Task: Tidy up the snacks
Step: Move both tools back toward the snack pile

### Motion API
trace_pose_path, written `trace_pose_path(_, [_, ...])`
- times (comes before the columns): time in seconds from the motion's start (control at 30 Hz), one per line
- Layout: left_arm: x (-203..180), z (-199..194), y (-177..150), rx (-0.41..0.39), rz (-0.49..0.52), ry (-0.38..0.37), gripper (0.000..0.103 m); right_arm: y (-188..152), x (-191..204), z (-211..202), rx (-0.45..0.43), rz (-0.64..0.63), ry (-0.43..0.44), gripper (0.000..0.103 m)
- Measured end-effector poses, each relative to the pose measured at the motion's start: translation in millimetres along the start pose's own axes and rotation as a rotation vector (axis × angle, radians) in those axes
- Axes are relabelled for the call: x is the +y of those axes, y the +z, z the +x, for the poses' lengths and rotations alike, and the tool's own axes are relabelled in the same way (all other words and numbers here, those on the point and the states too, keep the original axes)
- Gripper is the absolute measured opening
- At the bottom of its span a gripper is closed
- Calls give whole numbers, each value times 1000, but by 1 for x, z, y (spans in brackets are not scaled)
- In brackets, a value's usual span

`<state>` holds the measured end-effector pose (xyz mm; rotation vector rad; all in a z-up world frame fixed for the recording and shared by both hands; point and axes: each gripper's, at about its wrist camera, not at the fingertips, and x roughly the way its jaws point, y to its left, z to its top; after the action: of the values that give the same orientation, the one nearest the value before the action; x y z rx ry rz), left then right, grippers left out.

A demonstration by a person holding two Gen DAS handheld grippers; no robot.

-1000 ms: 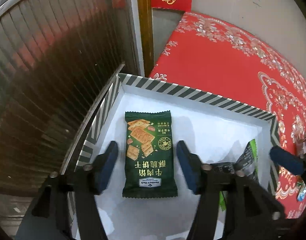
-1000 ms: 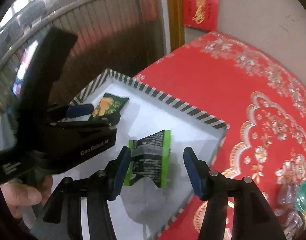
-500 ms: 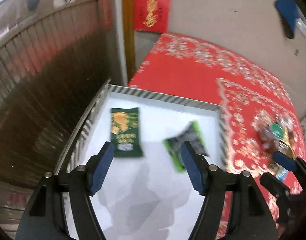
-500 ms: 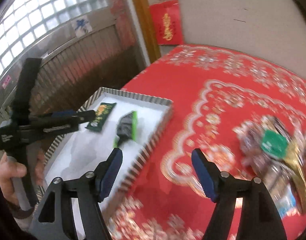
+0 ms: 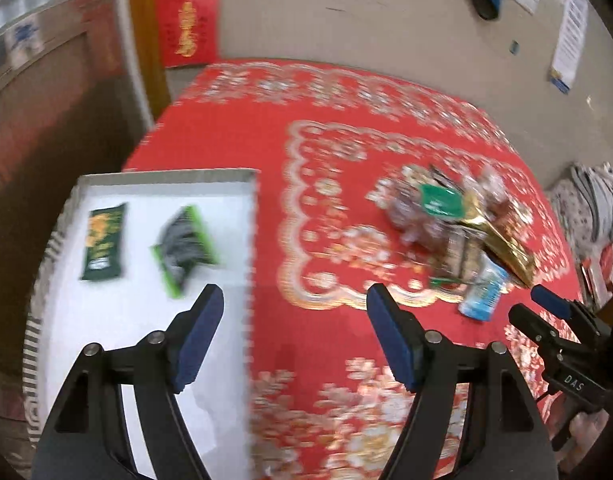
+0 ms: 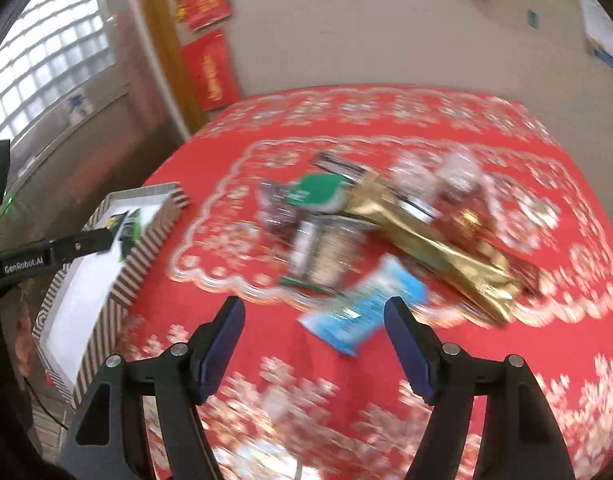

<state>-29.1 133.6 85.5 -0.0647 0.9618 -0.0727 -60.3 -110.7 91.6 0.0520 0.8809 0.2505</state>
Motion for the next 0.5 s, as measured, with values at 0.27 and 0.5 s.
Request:
trace_pose_path(0.27, [-72, 32, -1, 75, 47, -79, 74, -17, -46, -18, -17, 75, -5, 74])
trace_pose_path(0.5, [-109, 65, 5, 118, 41, -109, 74, -28, -66, -21, -15, 116, 14, 75])
